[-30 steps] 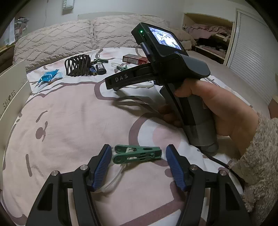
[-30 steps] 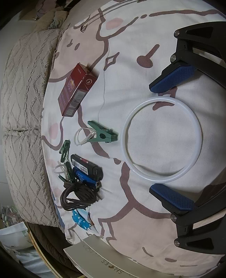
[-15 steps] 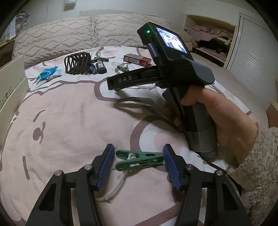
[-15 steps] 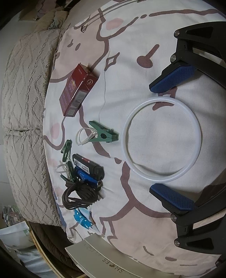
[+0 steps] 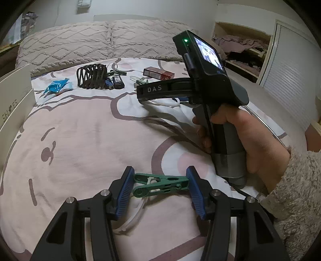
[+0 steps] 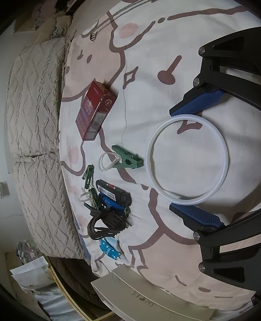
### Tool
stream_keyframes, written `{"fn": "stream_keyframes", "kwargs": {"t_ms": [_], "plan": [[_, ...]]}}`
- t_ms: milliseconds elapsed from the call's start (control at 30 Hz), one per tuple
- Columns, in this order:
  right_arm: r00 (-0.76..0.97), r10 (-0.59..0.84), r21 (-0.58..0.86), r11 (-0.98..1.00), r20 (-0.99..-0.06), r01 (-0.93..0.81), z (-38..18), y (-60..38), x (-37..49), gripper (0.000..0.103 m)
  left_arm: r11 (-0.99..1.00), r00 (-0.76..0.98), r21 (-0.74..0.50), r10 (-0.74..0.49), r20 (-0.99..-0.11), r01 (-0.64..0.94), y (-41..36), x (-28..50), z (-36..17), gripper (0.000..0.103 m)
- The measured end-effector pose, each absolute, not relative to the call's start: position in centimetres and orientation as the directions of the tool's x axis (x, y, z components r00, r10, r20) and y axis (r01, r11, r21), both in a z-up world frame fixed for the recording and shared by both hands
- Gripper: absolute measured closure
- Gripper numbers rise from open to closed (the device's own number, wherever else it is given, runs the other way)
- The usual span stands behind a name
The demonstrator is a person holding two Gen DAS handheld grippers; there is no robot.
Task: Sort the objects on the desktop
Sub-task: 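Lift the clothespin with the left gripper while the right gripper grasps the white ring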
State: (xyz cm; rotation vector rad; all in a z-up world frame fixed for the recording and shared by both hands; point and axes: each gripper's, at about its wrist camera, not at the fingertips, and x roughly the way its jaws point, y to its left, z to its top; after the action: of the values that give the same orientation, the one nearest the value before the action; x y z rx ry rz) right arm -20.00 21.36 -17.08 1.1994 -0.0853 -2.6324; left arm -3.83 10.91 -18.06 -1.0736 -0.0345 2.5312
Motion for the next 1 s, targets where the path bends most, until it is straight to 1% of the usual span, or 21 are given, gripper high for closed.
{"fn": "stream_keyframes", "kwargs": {"t_ms": [133, 667, 1000], "plan": [[-0.638, -0.233, 0.132, -0.97, -0.734, 0.202, -17.0, 21.3, -19.9, 0.018, -0.922, -0.634, -0.191, 0.372, -0.678, -0.337, 10.5, -3.7, -17.8, 0.049], [-0.643, -0.265, 0.195, -0.964, -0.719, 0.18, -16.4, 22.2, -17.4, 0.018, -0.938, -0.684, -0.216, 0.346, -0.642, -0.272, 7.8, -3.6, -16.2, 0.049], [-0.681, -0.242, 0.163, -0.97, -0.691, 0.18, -14.8, 22.2, -14.1, 0.018, -0.948, -0.726, -0.21, 0.317, -0.61, -0.238, 6.0, -3.5, -14.8, 0.049]]}}
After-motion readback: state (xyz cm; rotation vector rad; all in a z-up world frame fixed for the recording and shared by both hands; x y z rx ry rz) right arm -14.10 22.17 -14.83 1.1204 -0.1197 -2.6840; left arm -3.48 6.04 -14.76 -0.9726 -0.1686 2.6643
